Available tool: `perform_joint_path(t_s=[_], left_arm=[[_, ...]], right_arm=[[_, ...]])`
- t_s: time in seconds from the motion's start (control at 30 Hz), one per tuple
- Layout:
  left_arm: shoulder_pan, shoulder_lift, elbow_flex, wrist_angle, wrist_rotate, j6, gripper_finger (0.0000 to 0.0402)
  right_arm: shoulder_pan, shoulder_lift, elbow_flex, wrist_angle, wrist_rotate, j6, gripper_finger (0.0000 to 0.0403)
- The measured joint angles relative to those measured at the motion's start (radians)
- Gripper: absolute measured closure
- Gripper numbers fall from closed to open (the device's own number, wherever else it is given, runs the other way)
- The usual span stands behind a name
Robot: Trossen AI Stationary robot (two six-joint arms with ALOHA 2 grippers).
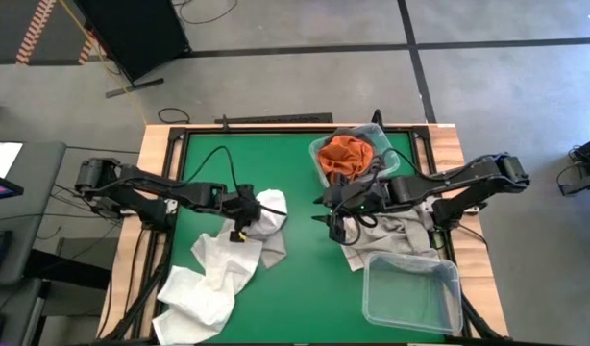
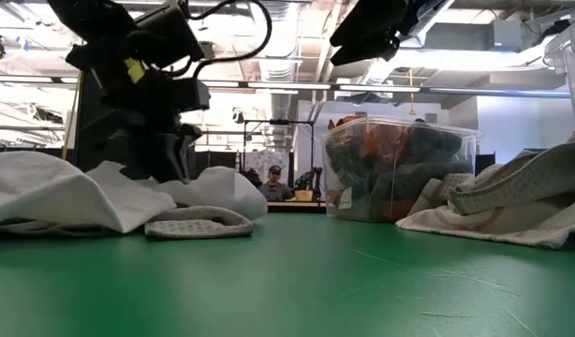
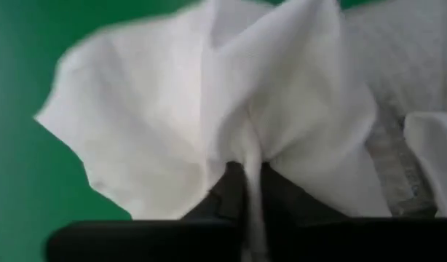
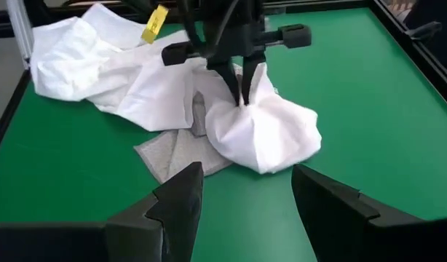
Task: Sort towels by color in basket
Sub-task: Put the white towel into the bottom transparent bin
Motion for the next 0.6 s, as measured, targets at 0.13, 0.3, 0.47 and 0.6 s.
perform_joint_path(t_s=[0.13, 0.3, 0.47, 0.6], left_arm=[[-0.007, -0.020, 0.059, -0.014, 0.001, 0.025, 0.0396], [-0.029, -0.076, 0.145, -0.020, 0.025, 0.056, 0.0399], [-0.043, -0.125, 0.194, 0.017, 0.076, 0.066, 0.0399], [-0.053, -0.140, 0.198, 0.108, 0.142, 0.055, 0.0400]], right_arm=[[0.022, 0.000, 0.000, 0.000, 0.000, -0.007, 0.0163], [0.066, 0.000, 0.000, 0.039, 0.000, -0.077, 0.0163], [0.113, 0.037, 0.000, 0.149, -0.001, -0.181, 0.0163], [0.134, 0.097, 0.000, 0.232, 0.000, -0.257, 0.0163]])
